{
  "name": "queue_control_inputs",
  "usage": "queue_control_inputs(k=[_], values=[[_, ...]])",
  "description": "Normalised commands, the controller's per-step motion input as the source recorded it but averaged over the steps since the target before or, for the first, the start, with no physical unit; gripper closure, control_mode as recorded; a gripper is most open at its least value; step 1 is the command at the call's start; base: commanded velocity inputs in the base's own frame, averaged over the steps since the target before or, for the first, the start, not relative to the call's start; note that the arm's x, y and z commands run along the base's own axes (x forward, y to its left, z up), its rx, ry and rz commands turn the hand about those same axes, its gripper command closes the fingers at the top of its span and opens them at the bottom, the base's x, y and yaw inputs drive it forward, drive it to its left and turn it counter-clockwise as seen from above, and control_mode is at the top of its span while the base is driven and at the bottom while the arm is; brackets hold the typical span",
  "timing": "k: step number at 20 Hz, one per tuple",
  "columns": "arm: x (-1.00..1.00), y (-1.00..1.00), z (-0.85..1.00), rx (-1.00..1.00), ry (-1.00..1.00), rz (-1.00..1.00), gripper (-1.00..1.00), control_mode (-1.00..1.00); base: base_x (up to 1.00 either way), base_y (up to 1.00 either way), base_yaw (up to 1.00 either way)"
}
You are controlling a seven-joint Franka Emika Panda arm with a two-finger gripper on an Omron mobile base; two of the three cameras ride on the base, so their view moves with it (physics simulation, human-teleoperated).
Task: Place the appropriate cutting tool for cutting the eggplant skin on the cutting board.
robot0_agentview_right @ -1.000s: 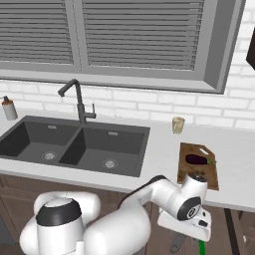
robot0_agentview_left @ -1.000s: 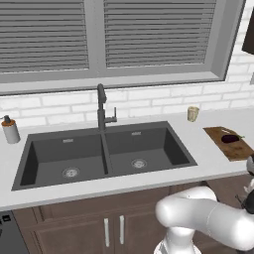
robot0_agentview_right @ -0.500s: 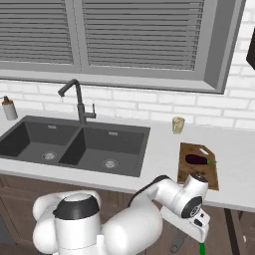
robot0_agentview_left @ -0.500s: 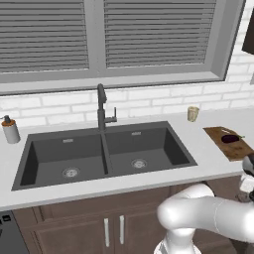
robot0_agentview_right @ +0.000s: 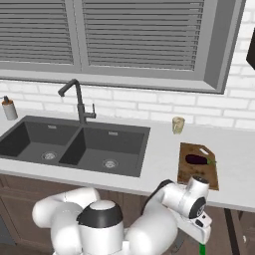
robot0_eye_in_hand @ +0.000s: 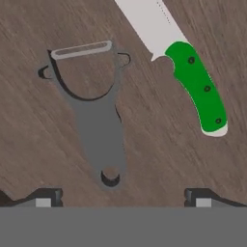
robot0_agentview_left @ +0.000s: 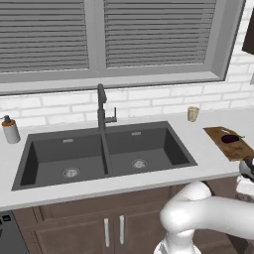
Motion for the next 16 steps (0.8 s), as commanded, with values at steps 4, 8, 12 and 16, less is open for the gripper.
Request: queue_control_inputs(k=[4, 8, 12, 16], values=[[0.12, 0.09, -0.37, -0.09, 0.01, 0.0, -1.0, -1.0, 0.0, 0.0, 0.0], [0.03, 0.25, -0.29, -0.05, 0.01, 0.0, -1.0, -1.0, 0.0, 0.0, 0.0], [0.0, 0.1, -0.34, -0.03, 0.02, 0.0, -1.0, -1.0, 0.0, 0.0, 0.0], [0.0, 0.0, -0.25, 0.0, 0.0, 0.0, -1.0, -1.0, 0.0, 0.0, 0.0]])
